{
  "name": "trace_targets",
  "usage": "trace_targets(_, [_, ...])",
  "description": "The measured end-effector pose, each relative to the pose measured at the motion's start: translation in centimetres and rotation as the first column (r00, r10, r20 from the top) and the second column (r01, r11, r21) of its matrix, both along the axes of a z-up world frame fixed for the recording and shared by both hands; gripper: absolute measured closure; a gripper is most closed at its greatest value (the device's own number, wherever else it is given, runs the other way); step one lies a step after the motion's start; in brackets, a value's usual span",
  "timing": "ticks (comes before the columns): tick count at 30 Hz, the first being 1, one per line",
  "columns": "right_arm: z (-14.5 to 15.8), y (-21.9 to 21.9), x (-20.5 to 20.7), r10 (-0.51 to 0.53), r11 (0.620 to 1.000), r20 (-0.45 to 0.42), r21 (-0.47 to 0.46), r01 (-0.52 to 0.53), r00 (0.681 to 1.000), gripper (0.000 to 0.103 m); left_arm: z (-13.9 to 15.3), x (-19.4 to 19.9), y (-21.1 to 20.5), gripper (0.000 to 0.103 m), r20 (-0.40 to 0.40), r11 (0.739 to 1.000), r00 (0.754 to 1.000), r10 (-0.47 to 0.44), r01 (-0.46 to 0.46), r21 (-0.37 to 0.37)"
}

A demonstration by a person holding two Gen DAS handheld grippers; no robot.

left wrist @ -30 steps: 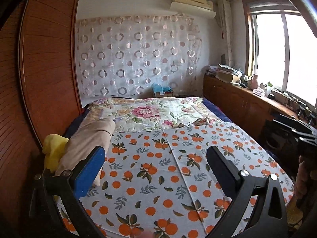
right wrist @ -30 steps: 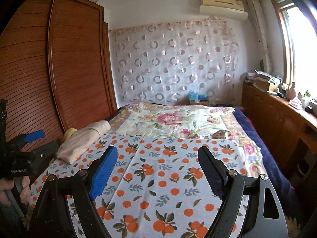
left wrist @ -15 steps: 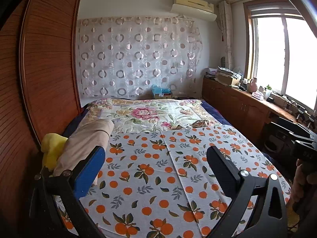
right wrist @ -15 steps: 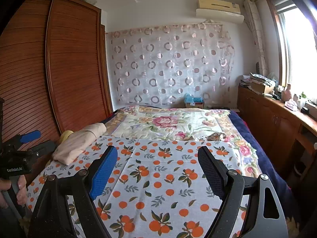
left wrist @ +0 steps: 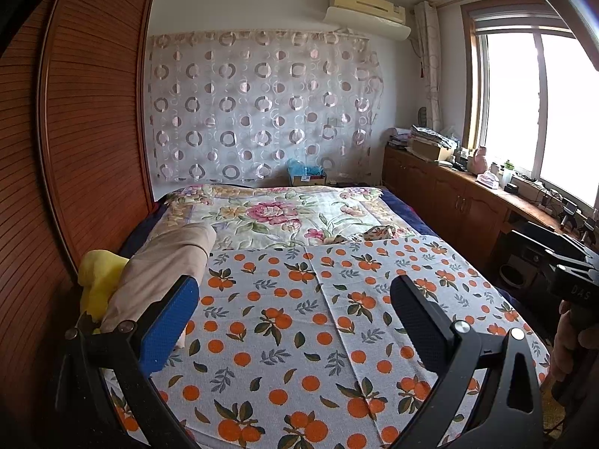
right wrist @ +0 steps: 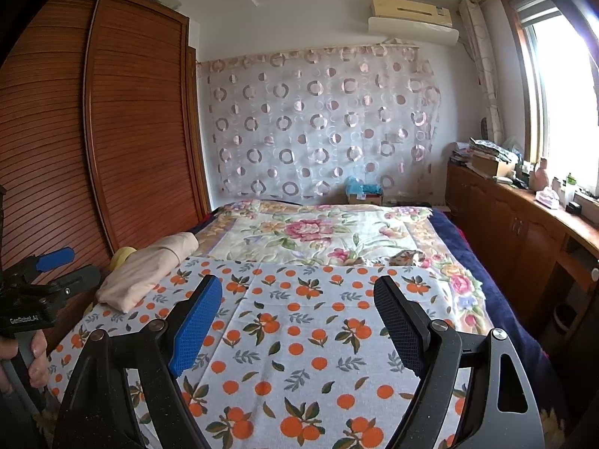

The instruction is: Fold small clothes

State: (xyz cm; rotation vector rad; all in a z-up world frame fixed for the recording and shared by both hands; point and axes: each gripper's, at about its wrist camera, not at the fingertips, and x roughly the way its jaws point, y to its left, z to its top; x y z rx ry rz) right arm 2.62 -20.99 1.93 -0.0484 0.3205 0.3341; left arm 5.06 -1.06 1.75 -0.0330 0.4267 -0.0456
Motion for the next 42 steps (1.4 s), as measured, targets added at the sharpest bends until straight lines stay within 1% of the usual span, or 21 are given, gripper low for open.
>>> trace_targets(42, [0.13, -0.63, 0.2, 0.003, 1.0, 0.004, -0.002, -0.003, 1.0, 0.018, -0.03, 0.03, 0.1, 0.001, 0.0, 1.0, 1.0, 0.0, 0.0, -0.001])
